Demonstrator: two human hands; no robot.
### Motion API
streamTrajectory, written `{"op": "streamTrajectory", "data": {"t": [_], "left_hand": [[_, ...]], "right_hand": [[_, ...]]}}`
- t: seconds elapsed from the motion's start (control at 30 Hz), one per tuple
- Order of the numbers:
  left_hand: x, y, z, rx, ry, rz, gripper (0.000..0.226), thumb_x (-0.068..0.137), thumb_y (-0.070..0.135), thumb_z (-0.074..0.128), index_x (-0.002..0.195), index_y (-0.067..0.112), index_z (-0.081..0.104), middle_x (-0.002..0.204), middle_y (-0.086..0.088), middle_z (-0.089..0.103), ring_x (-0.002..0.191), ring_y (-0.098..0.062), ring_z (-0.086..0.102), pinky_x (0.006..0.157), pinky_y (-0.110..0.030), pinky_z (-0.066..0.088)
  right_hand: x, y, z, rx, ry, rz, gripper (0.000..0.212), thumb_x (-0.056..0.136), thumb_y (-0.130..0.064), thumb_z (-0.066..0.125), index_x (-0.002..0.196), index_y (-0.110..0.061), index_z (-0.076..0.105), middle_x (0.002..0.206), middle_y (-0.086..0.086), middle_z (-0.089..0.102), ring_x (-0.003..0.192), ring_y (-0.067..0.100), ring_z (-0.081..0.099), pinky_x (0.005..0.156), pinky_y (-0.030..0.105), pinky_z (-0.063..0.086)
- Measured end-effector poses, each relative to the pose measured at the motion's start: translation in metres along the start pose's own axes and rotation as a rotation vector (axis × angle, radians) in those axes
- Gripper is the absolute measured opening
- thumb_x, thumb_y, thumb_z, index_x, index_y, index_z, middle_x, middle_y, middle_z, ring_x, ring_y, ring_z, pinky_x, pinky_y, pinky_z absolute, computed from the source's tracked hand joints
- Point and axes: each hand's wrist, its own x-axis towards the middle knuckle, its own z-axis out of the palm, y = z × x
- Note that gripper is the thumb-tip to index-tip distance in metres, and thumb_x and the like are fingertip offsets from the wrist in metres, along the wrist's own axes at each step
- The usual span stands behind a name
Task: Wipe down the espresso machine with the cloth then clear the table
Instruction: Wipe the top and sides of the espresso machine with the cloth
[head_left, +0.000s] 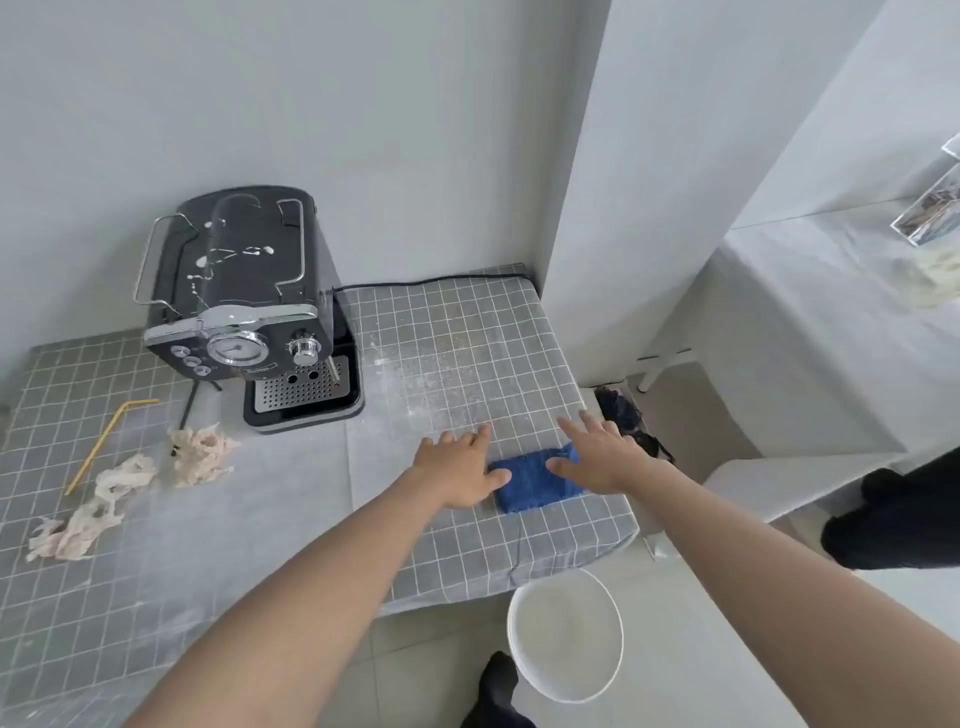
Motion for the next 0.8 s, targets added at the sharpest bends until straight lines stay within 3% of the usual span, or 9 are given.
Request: {"op": "streamTrajectory", "data": {"t": [0.2,0.5,0.67,0.8], "left_hand": [[0.024,0.007,0.034,0.014,-0.029,-0.019,0.080,0.104,0.061,0.033,0.165,0.014,0.010,0.168,-0.010,0.024,0.149,-0.036,0.029,0.116,-0.055,0.033],[0.043,0.022,0.065,-0.095,0.084,0.023,0.074,0.103,0.052,0.050,0.161,0.012,0.027,0.144,-0.011,0.041,0.126,-0.031,0.050,0.105,-0.048,0.047],[0.044,0.016,0.066,-0.233,0.127,0.019,0.054,0.098,0.046,0.064,0.142,0.016,0.056,0.123,-0.007,0.050,0.111,-0.027,0.057,0.099,-0.045,0.050],[0.046,0.013,0.063,-0.331,0.173,0.023,0.040,0.093,0.039,0.073,0.128,0.020,0.065,0.118,-0.001,0.050,0.108,-0.022,0.055,0.097,-0.041,0.050]], "right_hand": [[0.019,0.018,0.029,-0.056,-0.065,0.025,0.079,0.099,-0.054,0.049,0.161,-0.033,0.005,0.167,0.013,0.008,0.149,0.043,0.017,0.115,0.061,0.030],[0.041,0.029,0.052,-0.017,-0.037,0.002,0.074,0.097,-0.044,0.058,0.157,-0.042,0.015,0.146,0.014,0.034,0.132,0.036,0.038,0.102,0.049,0.047],[0.048,0.030,0.055,0.089,-0.047,0.014,0.073,0.092,-0.039,0.063,0.155,-0.042,0.027,0.136,0.011,0.038,0.129,0.034,0.039,0.102,0.048,0.047],[0.049,0.029,0.056,0.158,-0.030,0.001,0.067,0.089,-0.032,0.066,0.149,-0.036,0.038,0.125,0.010,0.042,0.120,0.034,0.046,0.101,0.046,0.048]]}}
